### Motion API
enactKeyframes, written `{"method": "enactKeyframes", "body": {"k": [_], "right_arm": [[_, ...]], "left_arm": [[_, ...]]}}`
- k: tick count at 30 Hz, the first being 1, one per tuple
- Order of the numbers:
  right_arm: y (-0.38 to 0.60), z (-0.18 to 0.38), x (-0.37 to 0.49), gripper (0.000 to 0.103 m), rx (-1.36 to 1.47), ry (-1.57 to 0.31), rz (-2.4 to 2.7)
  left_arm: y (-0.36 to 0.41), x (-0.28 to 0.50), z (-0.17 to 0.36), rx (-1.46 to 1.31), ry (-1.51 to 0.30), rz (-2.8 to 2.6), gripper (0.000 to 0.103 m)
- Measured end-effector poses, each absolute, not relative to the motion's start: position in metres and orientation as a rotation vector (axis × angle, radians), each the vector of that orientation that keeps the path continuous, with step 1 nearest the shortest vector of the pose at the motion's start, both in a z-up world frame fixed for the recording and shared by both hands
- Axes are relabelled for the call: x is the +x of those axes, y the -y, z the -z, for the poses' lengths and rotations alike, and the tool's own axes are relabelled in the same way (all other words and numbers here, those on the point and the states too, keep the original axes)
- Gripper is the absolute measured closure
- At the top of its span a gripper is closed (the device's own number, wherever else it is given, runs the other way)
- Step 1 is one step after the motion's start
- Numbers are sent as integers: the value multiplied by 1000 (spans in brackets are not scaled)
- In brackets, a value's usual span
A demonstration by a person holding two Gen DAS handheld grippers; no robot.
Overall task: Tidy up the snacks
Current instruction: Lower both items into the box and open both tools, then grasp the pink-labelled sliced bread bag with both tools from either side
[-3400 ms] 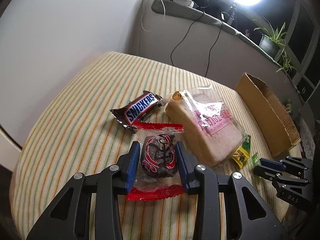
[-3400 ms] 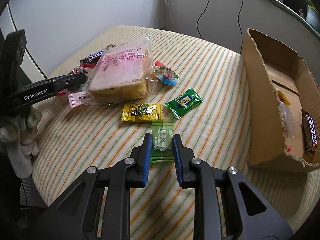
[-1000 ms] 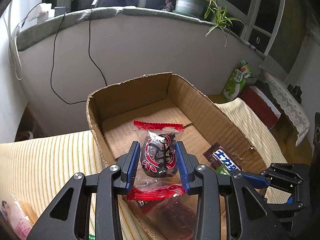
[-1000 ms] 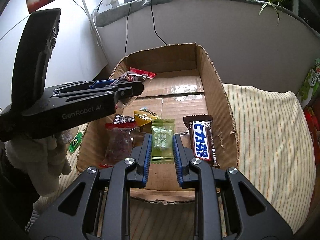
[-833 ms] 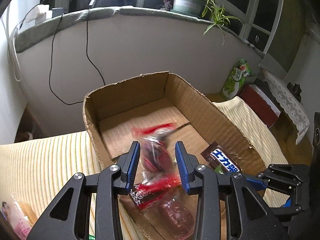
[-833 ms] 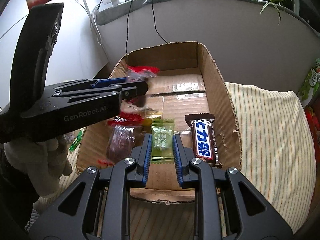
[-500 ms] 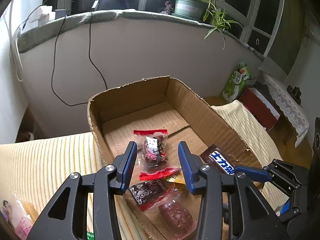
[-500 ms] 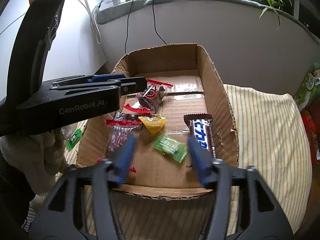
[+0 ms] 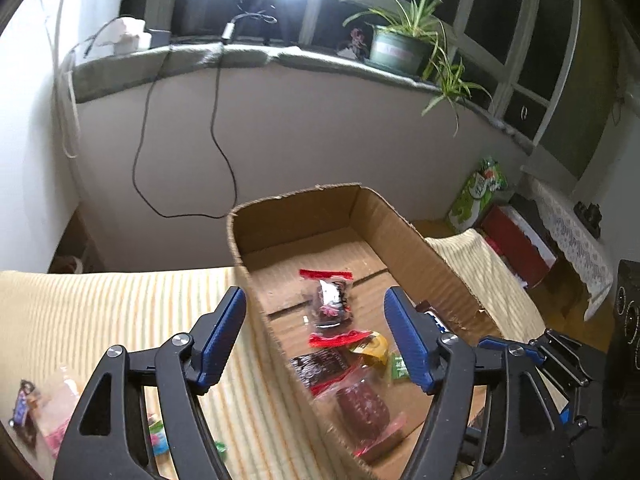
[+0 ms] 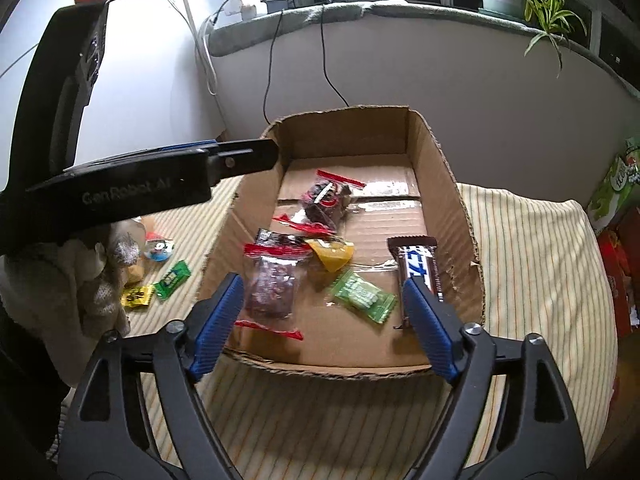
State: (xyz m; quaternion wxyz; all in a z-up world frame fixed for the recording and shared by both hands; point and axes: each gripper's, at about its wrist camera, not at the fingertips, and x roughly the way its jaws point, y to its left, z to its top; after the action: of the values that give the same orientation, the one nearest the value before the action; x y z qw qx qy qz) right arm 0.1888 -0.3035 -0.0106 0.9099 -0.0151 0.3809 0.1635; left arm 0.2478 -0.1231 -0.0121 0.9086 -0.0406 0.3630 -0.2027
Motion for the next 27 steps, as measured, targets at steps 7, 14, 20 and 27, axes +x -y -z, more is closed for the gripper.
{"method": "enactKeyframes", "body": {"k": [7, 14, 20, 27], "right_arm": [[292, -1, 180, 14, -17, -774, -379], [274, -9, 182, 13, 28, -783, -466], [249, -10, 188, 13, 51, -799, -537], [218, -12, 196, 13, 79, -826, -629]], "left_arm": [[86, 228, 3, -121, -718, 378, 30], [31, 199, 10, -186, -710, 306, 27], [-19, 173, 20, -239, -704, 223, 27], [-61, 146, 41, -305, -731, 153, 27]]}}
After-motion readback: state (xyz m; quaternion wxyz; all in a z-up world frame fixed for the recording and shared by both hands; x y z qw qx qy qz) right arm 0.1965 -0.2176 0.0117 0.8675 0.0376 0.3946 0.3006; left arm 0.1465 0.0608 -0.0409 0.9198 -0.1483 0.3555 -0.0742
